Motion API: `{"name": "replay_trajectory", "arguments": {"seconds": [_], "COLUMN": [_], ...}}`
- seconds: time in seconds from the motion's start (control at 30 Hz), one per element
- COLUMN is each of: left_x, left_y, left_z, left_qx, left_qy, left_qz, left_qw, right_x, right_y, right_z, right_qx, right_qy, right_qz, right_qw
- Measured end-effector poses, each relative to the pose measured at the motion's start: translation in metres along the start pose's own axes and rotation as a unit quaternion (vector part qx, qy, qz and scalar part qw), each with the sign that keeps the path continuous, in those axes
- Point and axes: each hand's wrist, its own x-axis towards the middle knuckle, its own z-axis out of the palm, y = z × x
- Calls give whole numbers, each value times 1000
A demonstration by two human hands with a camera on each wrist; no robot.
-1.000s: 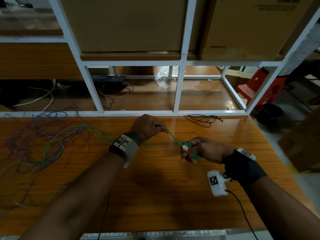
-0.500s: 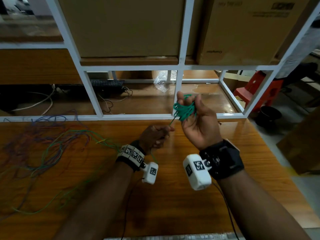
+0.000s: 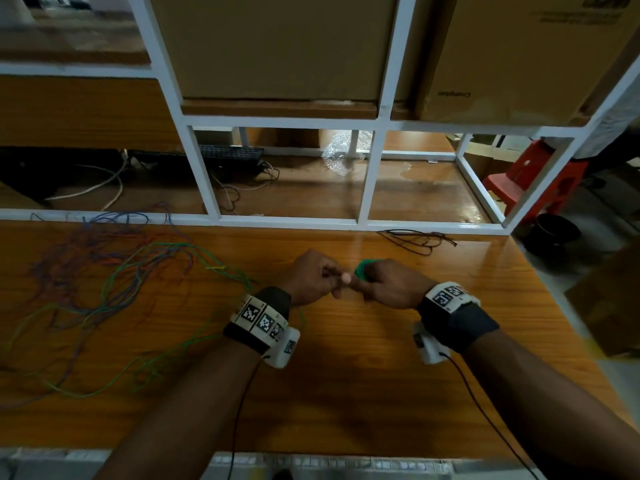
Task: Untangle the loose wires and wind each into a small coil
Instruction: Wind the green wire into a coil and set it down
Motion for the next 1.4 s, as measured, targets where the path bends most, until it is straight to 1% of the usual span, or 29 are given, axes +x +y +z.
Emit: {"name": "replay_trajectory", "arguments": {"seconds": [0.07,0.17,0.23,0.27,0.3,0.33,0.4,0.43,0.47,0.5,0.57,0.63,0.67,0.73,0.77,0.8,0.83,0.87,0.9,0.93,0.97,1.0,1.03,1.13,1.17,1.2,1.27,1.3,1.4], "left_x": [-5,-10,-8,-5,-1,3,9,12,13,16,20,22,22,24,26,26,27,26,25,23,21,19,15,6,3,1,3,7,21], "left_y": [-2,-1,-5,-8,-11,-15,-20,-22,-21,-22,-21,-11,-3,14,20,26,29,34,33,31,27,21,15,-1,-4,-4,1,5,19], "left_z": [-15,-33,-39,-40,-41,-41,-40,-38,-37,-34,-25,-12,-4,10,19,29,38,44,49,51,49,45,38,15,7,-1,-15,-21,-35], "left_qx": [33,-16,-19,1,24,57,102,89,38,-25,-85,-39,8,74,78,82,89,100,101,84,63,49,47,46,52,63,97,111,102], "left_qy": [-38,-106,-130,-127,-112,-83,6,63,112,143,135,91,76,61,55,40,23,5,-1,2,15,30,48,70,70,70,70,68,68], "left_qz": [5,-13,-30,-31,-31,-29,-18,-15,-20,-33,-44,-31,-26,-23,-23,-22,-17,-23,-36,-51,-60,-59,-41,4,16,26,46,51,63], "left_qw": [999,994,991,991,993,995,995,994,993,989,986,995,997,995,995,996,996,995,994,995,996,997,997,997,996,995,992,990,990], "right_x": [-14,-25,-30,-33,-36,-39,-44,-46,-48,-50,-52,-53,-53,-48,-44,-37,-30,-21,-13,-5,1,4,3,-3,-6,-9,-16,-20,-28], "right_y": [2,13,19,20,20,19,17,16,14,11,0,-18,-29,-49,-58,-62,-64,-63,-59,-48,-35,-20,-6,33,41,45,42,39,21], "right_z": [0,-1,-1,1,2,3,2,0,-2,-4,-8,-13,-17,-28,-34,-38,-41,-43,-42,-40,-36,-30,-25,-8,-4,0,4,6,-1], "right_qx": [18,47,117,189,280,378,543,601,648,685,743,784,798,820,831,838,826,777,681,555,427,315,234,68,24,-14,-61,-59,28], "right_qy": [-78,-160,-157,-145,-135,-128,-136,-150,-166,-179,-180,-168,-151,-97,-54,13,100,210,314,388,421,417,395,295,232,149,-18,-64,-124], "right_qz": [0,-9,-6,-3,0,-1,-13,-33,-60,-89,-146,-200,-220,-241,-238,-221,-198,-164,-124,-88,-59,-30,-6,4,1,6,17,13,-10], "right_qw": [997,986,981,971,950,917,829,785,741,701,628,564,540,511,500,499,518,570,650,731,798,852,888,953,972,989,998,996,992]}}
